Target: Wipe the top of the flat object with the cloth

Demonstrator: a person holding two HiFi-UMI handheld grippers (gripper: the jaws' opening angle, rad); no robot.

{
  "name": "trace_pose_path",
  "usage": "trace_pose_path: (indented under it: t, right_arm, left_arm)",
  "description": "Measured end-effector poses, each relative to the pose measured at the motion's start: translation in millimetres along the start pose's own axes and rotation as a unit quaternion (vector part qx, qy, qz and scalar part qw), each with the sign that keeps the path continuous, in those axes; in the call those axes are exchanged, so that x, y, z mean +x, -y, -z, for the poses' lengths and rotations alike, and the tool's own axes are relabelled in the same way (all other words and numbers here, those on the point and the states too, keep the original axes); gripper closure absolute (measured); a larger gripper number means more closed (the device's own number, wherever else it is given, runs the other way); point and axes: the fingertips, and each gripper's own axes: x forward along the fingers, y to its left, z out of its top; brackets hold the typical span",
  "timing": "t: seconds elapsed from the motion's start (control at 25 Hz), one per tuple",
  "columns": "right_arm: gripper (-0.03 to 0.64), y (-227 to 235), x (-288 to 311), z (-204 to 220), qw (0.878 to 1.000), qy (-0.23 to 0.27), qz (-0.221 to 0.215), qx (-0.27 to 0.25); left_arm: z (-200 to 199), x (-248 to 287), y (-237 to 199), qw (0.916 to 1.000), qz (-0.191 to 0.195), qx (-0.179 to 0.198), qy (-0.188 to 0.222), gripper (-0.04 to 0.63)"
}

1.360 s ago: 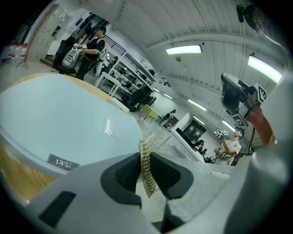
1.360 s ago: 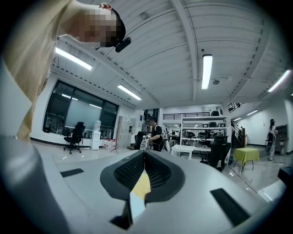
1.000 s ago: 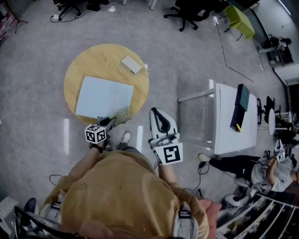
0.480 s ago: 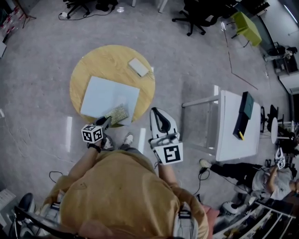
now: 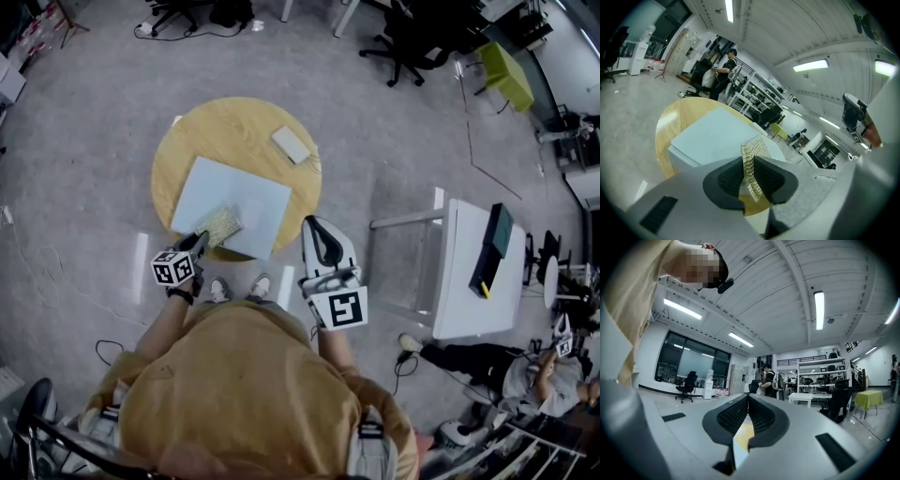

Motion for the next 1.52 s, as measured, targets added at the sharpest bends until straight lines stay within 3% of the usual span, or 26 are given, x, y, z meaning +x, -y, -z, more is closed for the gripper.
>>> trace_pose_path:
  t: [0.84,1.28,1.52]
  right_arm:
    - [0.615,-6,14,-11,1.000,0.016,0.002,-0.004]
    - [0.615,3,17,-9,1.000,0.022,-0.006,-0.002]
    - [0.615,14,20,-5,1.000,0.022,-0.014,0.002]
  left_arm:
    - [-49,-63,-103,0.9898,-0.108,-0.045,0.081,0.534]
    - [-63,-71,-111,0.9843,-0.131,-0.049,0.108,0.534]
    - [-86,-84,-125,0.9751,-0.161,-0.051,0.143,0.534]
